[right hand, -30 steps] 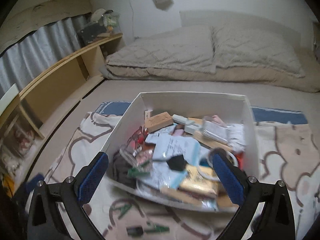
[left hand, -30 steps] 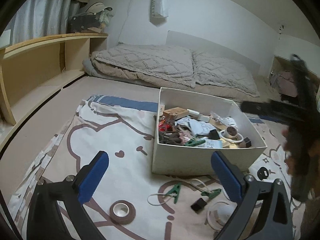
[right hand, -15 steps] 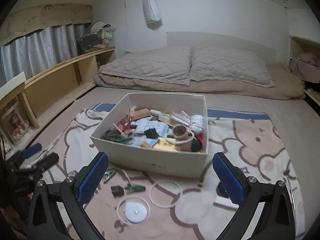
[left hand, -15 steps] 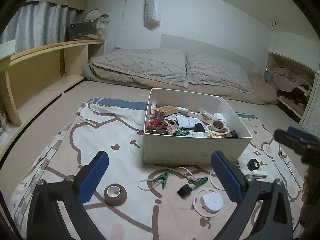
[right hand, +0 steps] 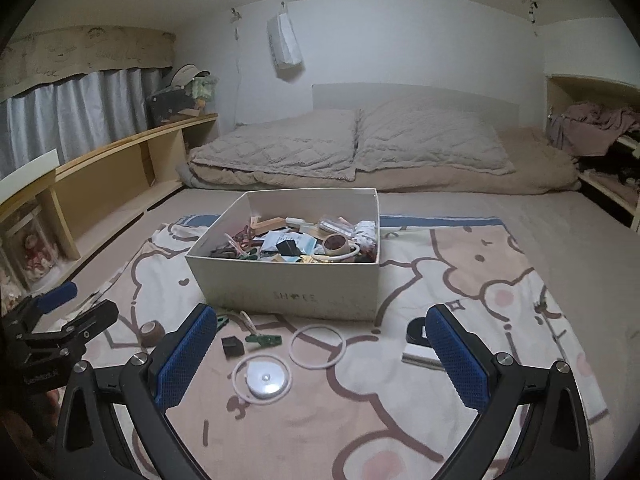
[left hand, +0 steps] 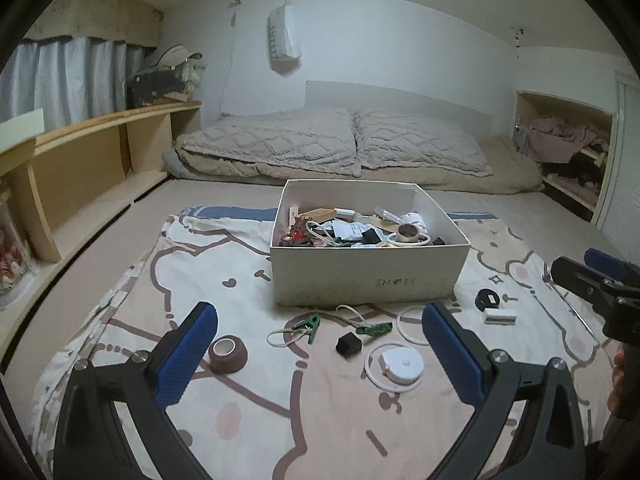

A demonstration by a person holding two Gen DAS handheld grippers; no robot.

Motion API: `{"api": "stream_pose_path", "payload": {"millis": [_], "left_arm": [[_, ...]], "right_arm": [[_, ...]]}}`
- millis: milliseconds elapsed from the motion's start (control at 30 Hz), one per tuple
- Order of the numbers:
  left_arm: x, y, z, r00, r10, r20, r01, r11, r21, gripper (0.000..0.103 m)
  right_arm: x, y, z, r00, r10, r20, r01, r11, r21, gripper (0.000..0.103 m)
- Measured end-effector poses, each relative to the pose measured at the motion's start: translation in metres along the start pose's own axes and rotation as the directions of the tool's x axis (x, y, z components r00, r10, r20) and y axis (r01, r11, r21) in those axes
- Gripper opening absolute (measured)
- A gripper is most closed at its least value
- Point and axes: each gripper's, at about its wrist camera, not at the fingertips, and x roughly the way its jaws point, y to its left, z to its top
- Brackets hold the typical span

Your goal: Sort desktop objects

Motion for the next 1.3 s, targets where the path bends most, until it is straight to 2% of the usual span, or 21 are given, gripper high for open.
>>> {"api": "stream_pose_path", "payload": {"millis": [333,700,1033,1300], "left_arm": [[-0.043,-0.006,-0.018,1.0,-0.014,0.012,0.013,1.0,0.007,0.103],[-0.086,-0.012,-0.03,1.0,-0.014,0.024,0.013,0.999,0.042,0.103],[-0.113,-0.009,-0.038,1.0,-0.011,0.028,0.01,0.999,0.041,0.103],[-0.119,-0.01,-0.042,1.0,-0.019,0.023,0.018,0.999,0.038,0.103]], "right_arm": [[-0.052,0.01,-0.019,0.998,-0.033,0.044,0.034,0.999,-0.033,0.103],[-0.088,0.014,-0.042,0.996,-0.072,0.059,0.074,0.996,-0.045,0.103],[-0.107,0.016,-0.049,0.995,-0.086,0.056,0.088,0.995,-0.044,0.103],[-0.115,0.018,-0.052,0.994,-0.097,0.057,0.1,0.994,-0.049,0.103]]}}
